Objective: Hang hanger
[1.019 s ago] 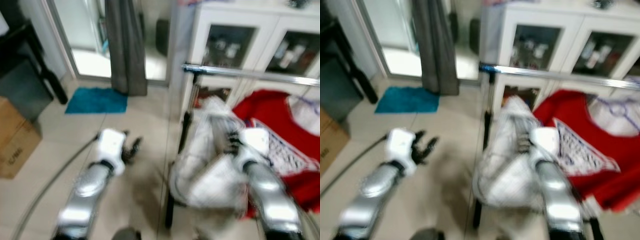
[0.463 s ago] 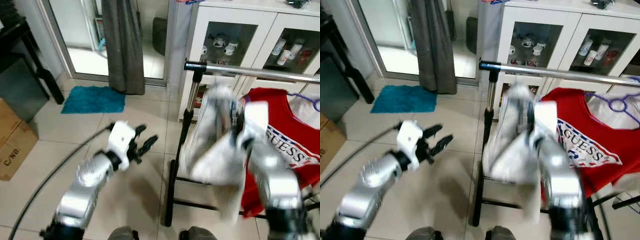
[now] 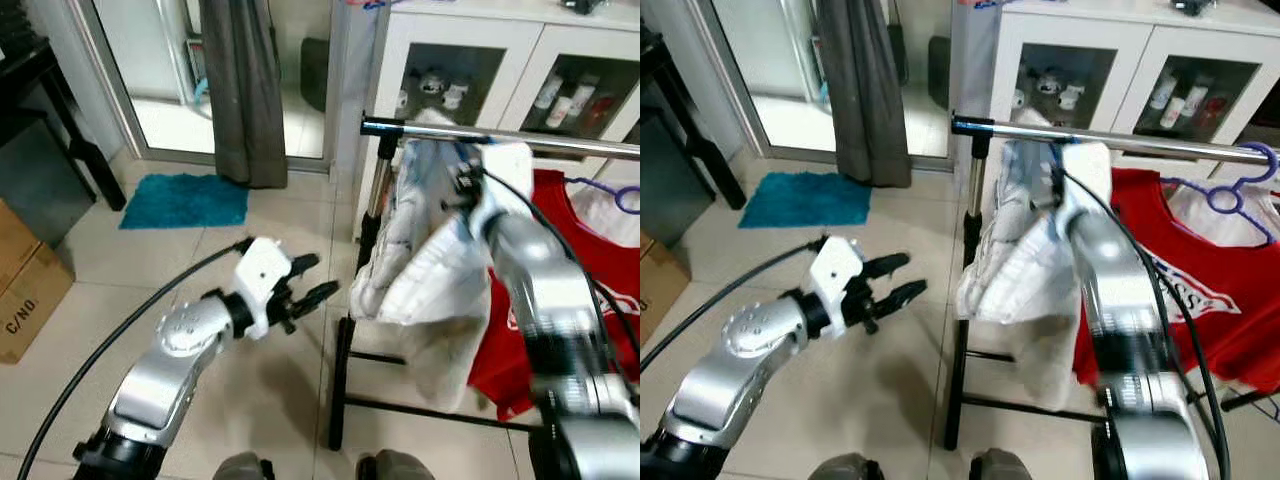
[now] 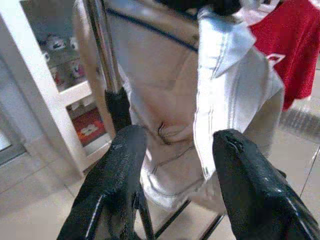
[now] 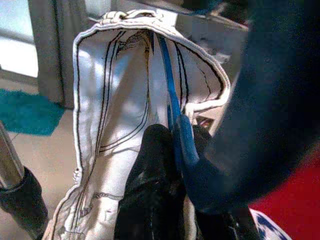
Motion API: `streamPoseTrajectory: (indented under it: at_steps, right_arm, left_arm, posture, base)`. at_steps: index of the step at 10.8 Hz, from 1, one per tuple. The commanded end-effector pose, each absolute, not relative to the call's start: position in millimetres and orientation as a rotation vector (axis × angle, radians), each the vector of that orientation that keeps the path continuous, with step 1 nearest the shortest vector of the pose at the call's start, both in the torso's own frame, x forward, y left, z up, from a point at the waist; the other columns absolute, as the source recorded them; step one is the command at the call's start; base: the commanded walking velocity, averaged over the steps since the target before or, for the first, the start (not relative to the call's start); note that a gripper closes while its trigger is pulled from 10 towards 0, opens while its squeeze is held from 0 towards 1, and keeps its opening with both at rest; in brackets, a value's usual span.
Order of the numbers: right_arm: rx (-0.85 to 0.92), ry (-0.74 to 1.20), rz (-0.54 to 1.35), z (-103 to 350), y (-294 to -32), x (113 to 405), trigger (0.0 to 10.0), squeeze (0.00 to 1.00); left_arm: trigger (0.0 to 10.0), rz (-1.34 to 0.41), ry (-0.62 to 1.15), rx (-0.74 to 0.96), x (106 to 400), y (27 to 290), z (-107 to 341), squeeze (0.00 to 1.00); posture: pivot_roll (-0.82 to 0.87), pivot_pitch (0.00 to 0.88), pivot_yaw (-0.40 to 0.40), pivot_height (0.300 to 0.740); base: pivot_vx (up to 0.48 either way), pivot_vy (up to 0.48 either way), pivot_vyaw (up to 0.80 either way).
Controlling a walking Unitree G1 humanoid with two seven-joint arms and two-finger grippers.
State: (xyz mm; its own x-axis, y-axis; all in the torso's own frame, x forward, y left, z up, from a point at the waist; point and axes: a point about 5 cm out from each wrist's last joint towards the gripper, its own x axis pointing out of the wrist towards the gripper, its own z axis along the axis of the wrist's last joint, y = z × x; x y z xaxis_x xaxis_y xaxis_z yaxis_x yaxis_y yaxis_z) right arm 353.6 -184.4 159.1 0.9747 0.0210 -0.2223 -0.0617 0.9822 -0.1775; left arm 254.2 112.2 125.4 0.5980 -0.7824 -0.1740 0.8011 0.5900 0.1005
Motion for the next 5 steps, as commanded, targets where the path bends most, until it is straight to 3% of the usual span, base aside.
streamPoseTrajectory:
  at_steps: [1, 5]
  right_arm:
    - [-0.215, 0.177, 0.061, 175.6, -180.4, 364.5, 10.0, 0.00]
    - [-0.183, 0.256, 0.109, 175.2, -164.0, 383.2, 10.0, 0.00]
  left_arm:
    - [10.0, -0.948, 0.120, 0.187, 253.0, 110.4, 127.8, 0.00]
    - [10.0, -0.969, 0.152, 0.190, 248.9, 109.8, 126.9, 0.00]
  posture:
    - [-0.03, 0.000, -0.036, 0.740]
    - [-0.02, 0.000, -0.043, 0.740]
  base:
    - [0.000, 0.000, 0.00]
    - [0.000, 0.000, 0.00]
